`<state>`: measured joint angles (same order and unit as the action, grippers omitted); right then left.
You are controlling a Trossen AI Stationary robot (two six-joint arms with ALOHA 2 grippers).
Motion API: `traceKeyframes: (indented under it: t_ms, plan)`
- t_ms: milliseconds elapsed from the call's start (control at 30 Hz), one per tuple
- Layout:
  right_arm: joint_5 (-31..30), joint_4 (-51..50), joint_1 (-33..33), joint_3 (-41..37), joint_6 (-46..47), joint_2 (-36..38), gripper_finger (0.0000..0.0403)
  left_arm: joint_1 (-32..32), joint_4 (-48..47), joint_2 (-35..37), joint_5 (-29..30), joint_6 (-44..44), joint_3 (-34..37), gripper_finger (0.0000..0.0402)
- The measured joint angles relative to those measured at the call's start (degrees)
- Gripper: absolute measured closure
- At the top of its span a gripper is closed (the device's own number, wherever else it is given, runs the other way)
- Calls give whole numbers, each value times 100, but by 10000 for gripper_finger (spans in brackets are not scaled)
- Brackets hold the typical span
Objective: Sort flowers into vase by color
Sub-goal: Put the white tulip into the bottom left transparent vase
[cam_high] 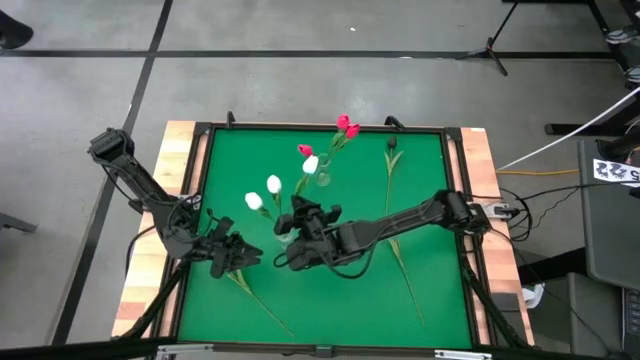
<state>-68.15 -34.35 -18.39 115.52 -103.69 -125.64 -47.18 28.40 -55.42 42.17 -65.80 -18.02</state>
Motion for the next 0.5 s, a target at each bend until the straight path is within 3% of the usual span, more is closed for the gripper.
traceKeyframes:
  t_ms: [500]
  plan:
    - [515,173,-107,0,-10,-51,382,2,-123,0,0,-11,2,137]
